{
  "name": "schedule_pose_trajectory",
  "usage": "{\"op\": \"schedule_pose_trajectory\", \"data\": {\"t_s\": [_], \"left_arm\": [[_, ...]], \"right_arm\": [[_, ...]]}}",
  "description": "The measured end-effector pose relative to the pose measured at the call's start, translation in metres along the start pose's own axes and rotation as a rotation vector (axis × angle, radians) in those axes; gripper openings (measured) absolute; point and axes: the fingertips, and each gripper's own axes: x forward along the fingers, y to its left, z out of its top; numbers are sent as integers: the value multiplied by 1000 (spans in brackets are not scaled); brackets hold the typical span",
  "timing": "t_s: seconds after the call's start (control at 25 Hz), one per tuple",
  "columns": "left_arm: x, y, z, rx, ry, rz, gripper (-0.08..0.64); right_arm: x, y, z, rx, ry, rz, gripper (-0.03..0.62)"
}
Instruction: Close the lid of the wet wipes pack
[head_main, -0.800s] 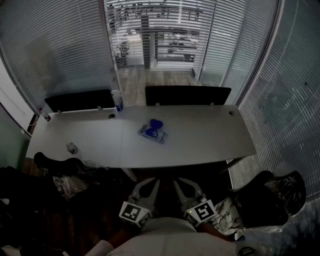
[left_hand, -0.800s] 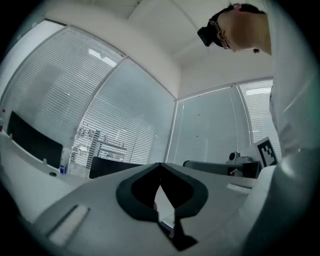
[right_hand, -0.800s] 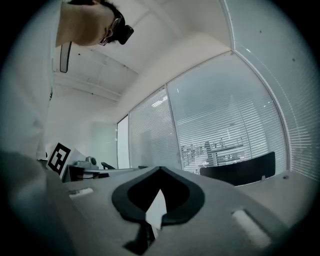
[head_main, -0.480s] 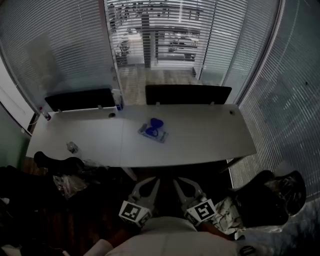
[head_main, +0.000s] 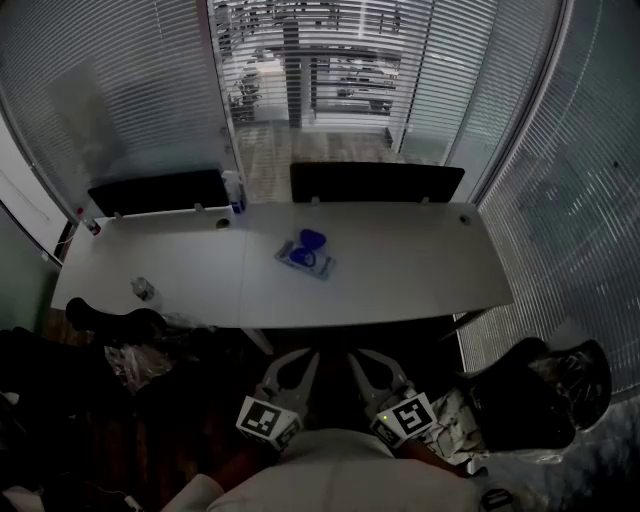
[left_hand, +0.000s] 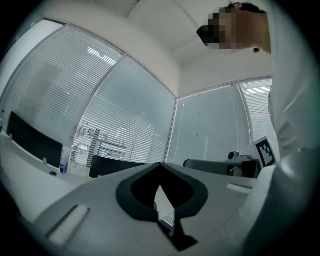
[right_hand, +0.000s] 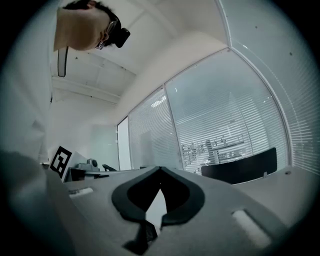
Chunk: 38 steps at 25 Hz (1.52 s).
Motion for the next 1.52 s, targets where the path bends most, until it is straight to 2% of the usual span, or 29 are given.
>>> {"op": "schedule_pose_trajectory", "data": {"t_s": [0.32,0.48,0.92,1.12,1.52], "left_arm": [[3,-6,-6,-3,19,2,3],[9,-13,-11,14,21,-4,3],[39,-59,-28,11,49,-7,3],[50,-80,-42,18,67,-16,3],[72,-90,-40,40,64,-37,3]], "right_arm": [[-5,-5,1,0,-9,0,0],[-14,-13,1,30,-13,-14,0],[-56,-50,5,44,-39,-19,0],[-75,-64,-1,54,-20,-20,0],[-82,-84,5,64,-66,-40,0]]}}
